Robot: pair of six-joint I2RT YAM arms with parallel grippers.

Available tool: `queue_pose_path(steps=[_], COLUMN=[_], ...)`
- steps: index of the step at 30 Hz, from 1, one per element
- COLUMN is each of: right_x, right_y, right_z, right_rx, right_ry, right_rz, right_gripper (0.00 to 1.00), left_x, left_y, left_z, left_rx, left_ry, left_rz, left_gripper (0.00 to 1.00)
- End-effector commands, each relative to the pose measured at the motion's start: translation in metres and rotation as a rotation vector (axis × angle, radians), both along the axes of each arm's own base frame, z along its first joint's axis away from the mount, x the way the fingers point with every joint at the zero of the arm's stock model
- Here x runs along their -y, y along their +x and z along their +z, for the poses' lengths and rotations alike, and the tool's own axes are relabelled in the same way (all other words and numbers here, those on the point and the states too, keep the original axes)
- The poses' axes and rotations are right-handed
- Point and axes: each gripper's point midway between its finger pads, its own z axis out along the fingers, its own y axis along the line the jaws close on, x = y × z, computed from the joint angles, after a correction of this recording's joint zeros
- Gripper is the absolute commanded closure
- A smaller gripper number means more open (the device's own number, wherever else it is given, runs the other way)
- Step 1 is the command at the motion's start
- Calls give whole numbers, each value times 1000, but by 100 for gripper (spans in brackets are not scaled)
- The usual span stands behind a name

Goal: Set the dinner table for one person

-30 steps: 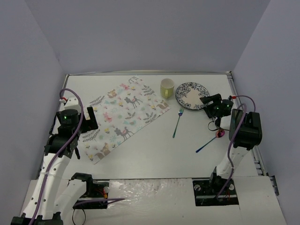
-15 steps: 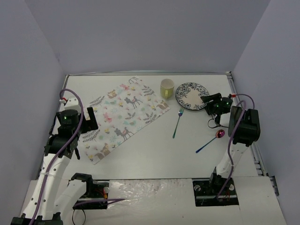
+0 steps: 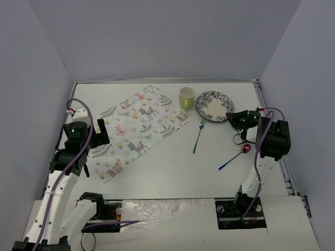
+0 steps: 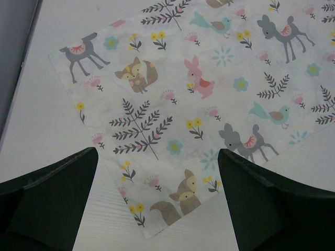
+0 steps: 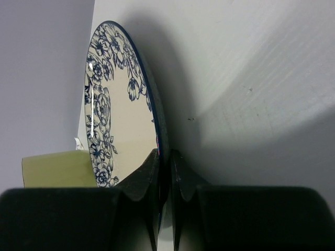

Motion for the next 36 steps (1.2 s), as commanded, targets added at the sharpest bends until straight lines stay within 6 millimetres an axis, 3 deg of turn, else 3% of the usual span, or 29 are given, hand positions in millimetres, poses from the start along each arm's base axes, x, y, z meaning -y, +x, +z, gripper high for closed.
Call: queue_pose_path(steps=[1, 11, 14, 17, 21, 24, 29, 33, 36], right_x=[9, 6, 4, -5, -25, -59, -129, -196, -259], right_y=[-17, -27, -31, -42, -52, -56, -57, -61, -69], right_z=[25, 156, 179, 222, 254, 269, 272, 274, 274], right_rx=[20, 343, 400, 493, 548, 573, 567, 574, 570], right_ry=[58, 85, 84, 60, 32, 9, 22, 60, 79], right_rz=[-9, 17, 27, 62, 136, 234, 393, 526, 646], right_gripper=[100, 100, 100, 100, 100, 100, 100, 100, 100], left_x=[1, 2, 2, 2, 1, 1, 0, -3, -4], left_y=[10, 10, 10, 10, 10, 10, 9, 8, 7], left_z=[18, 18, 17, 18, 18, 18, 19, 20, 22], left_rx=[75, 75, 74, 77, 77, 79, 82, 87, 95], left_ry=[-8, -12, -13, -13, -12, -13, -11, -8, -7], left_rz=[-3, -6, -5, -4, -1, 3, 11, 23, 29], left_gripper=[3, 3, 3, 3, 3, 3, 3, 3, 3])
